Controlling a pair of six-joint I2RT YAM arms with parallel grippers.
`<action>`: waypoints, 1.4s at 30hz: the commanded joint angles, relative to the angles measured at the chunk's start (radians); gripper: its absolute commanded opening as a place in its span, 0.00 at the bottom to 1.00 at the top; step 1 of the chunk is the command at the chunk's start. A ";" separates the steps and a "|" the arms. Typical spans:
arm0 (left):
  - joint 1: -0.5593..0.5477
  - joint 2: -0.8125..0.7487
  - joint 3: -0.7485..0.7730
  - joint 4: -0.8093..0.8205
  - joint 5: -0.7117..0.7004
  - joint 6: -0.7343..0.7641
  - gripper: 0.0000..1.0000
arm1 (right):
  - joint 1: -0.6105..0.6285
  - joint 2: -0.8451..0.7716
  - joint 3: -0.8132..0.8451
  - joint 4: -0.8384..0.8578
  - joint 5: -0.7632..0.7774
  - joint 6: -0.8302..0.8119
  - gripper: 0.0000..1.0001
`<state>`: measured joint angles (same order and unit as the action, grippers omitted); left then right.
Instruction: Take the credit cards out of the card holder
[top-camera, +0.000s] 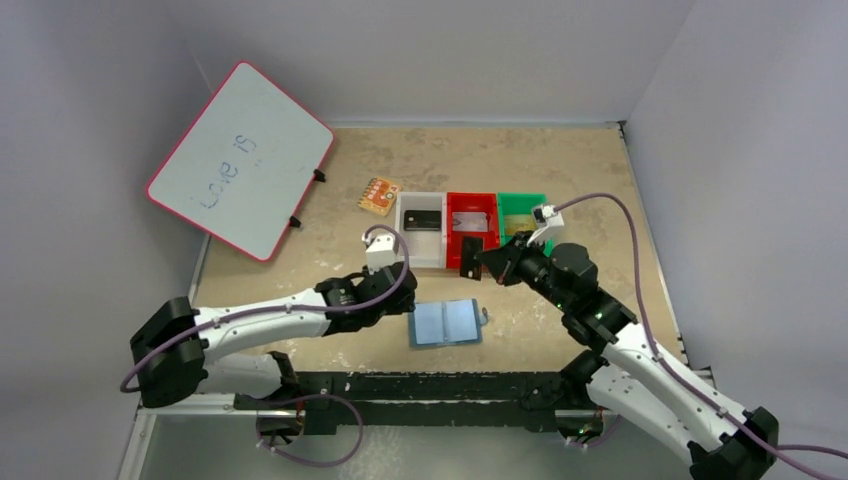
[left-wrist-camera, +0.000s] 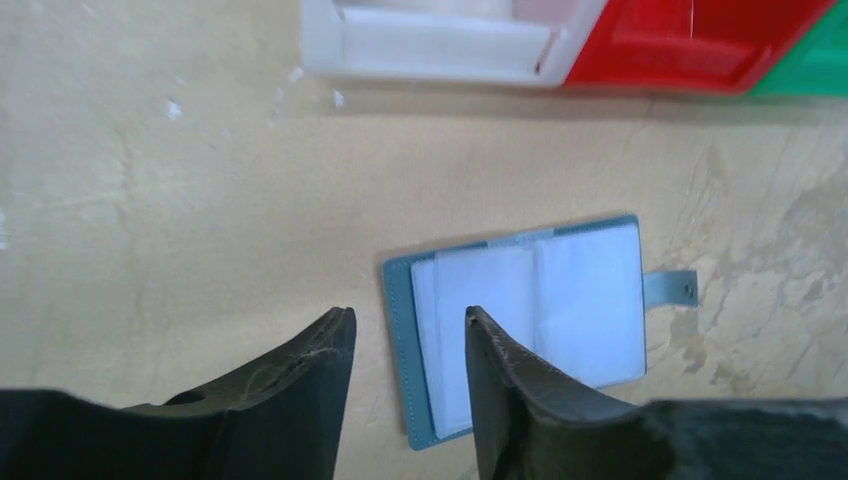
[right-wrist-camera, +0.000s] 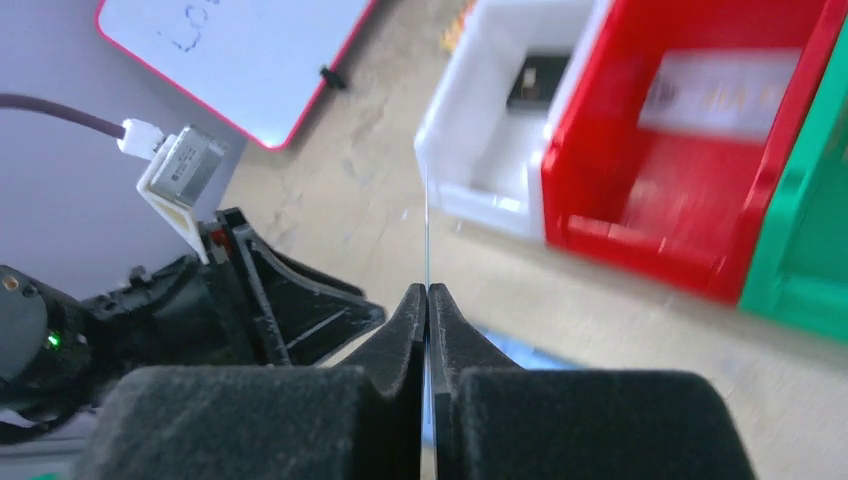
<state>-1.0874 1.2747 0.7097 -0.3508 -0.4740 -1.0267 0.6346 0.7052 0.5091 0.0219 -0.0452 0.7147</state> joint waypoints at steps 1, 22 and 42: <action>0.092 -0.088 0.068 -0.145 -0.122 0.043 0.48 | -0.002 0.091 0.111 0.156 0.063 -0.374 0.00; 0.532 -0.521 0.011 -0.313 -0.114 0.165 0.70 | 0.142 1.139 0.860 0.052 0.339 -1.448 0.00; 0.532 -0.621 0.020 -0.328 -0.119 0.172 0.72 | 0.140 1.303 0.891 0.034 0.251 -1.644 0.22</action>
<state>-0.5621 0.6598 0.7216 -0.6834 -0.5838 -0.8547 0.7780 2.0361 1.3647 0.0711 0.2264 -0.9218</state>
